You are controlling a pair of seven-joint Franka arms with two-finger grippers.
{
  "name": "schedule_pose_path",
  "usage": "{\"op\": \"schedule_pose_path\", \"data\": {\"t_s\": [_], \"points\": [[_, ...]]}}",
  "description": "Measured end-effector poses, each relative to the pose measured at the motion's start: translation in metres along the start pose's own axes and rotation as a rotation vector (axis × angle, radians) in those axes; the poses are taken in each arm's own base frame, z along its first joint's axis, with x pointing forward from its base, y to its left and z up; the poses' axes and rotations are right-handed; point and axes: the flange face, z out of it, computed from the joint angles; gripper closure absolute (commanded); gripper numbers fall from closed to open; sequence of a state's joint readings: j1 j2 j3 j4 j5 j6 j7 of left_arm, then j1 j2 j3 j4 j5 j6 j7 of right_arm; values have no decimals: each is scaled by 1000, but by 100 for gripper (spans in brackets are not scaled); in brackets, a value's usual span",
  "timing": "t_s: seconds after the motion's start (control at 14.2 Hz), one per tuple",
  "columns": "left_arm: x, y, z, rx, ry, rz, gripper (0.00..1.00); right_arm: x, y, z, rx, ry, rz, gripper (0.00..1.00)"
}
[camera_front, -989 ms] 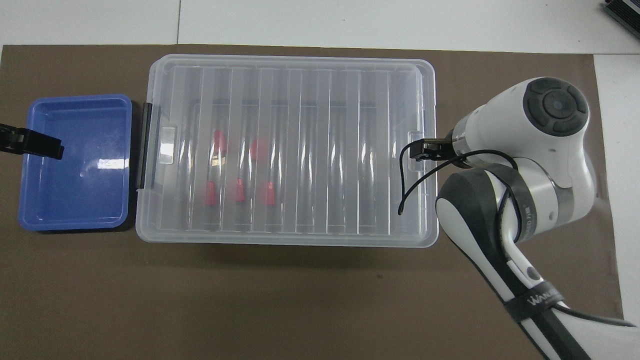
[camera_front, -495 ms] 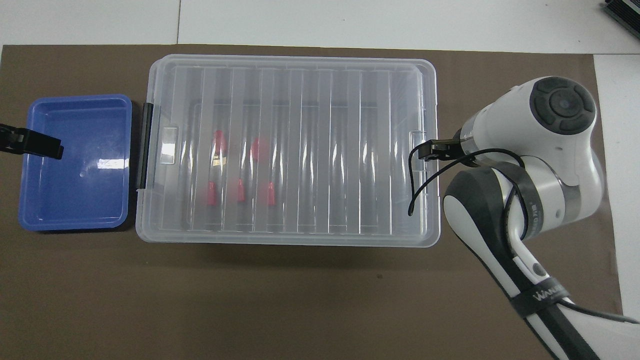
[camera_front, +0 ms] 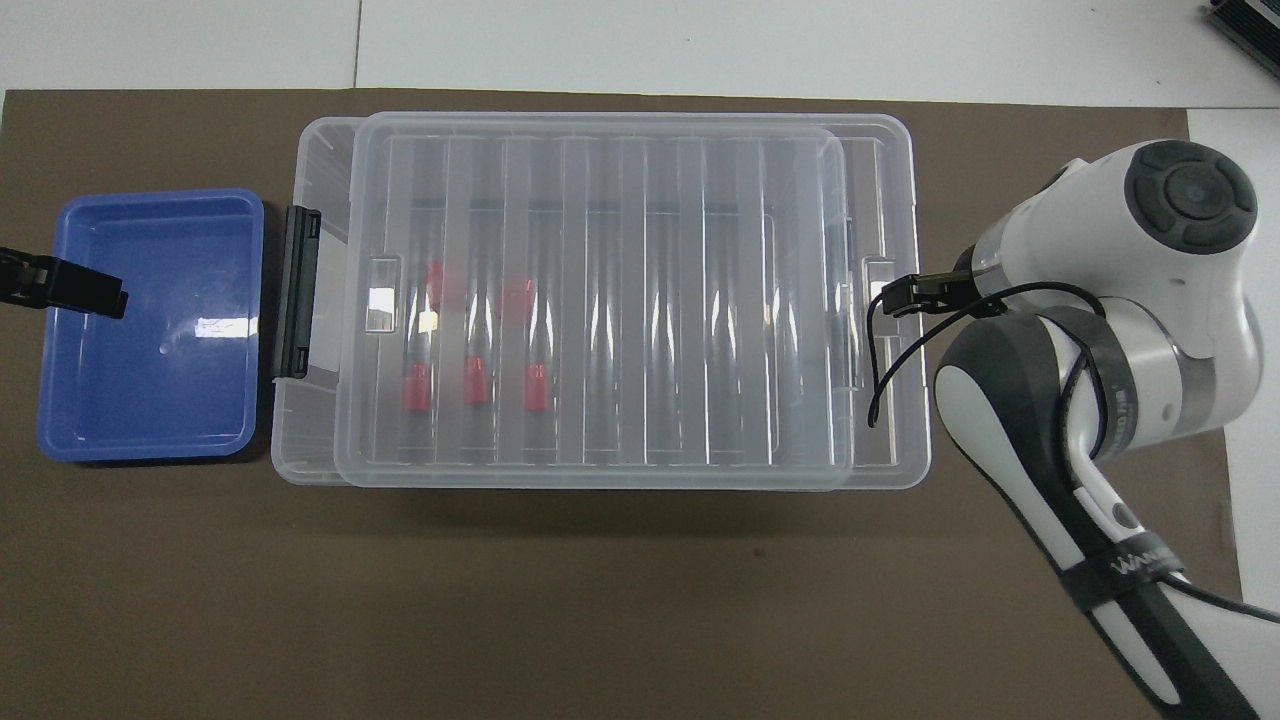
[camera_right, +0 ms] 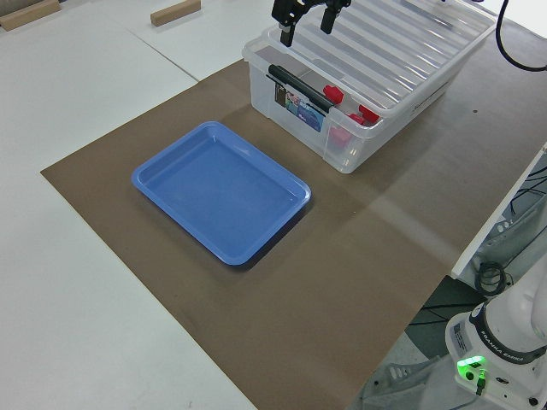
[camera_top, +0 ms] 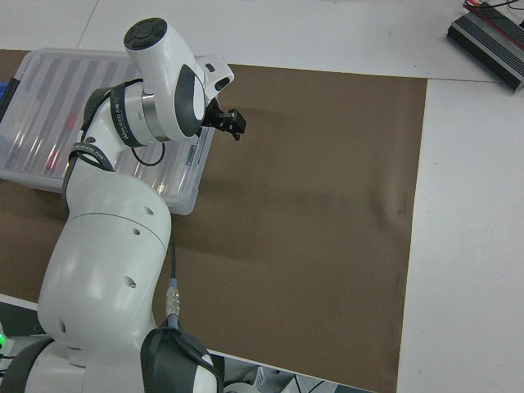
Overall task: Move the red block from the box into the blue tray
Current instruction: 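Slide the lid away with the right gripper while the left gripper reaches in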
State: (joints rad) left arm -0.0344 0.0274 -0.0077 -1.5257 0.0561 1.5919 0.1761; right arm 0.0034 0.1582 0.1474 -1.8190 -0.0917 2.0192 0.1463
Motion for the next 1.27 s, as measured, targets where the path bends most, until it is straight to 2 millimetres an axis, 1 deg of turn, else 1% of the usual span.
{"op": "schedule_pose_path", "data": {"t_s": [0.21, 0.35, 0.49, 0.57, 0.71, 0.92, 1.06, 1.27], "points": [[0, 2, 0, 0, -1, 4, 0, 2, 22, 2, -8, -2, -27, 0], [1, 5, 1, -1, -2, -8, 0, 2, 32, 2, -11, -4, -32, 0], [2, 9, 0, -5, 8, -105, 0, 2, 40, 3, -15, -11, -30, 0], [4, 15, -1, -18, 21, -173, 0, 2, 45, 3, -17, -14, -32, 0], [10, 32, 1, -38, 48, -259, 0, 2, 58, 3, -21, -16, -51, 0], [16, 62, 8, -54, 97, -358, 0, 1, 86, 5, -30, -23, -94, 0], [15, 83, 20, -65, 131, -392, 0, 0, 106, 6, -35, -27, -125, 0], [9, 106, 42, -78, 147, -416, 0, -3, 132, 7, -42, -33, -165, 0]]}}
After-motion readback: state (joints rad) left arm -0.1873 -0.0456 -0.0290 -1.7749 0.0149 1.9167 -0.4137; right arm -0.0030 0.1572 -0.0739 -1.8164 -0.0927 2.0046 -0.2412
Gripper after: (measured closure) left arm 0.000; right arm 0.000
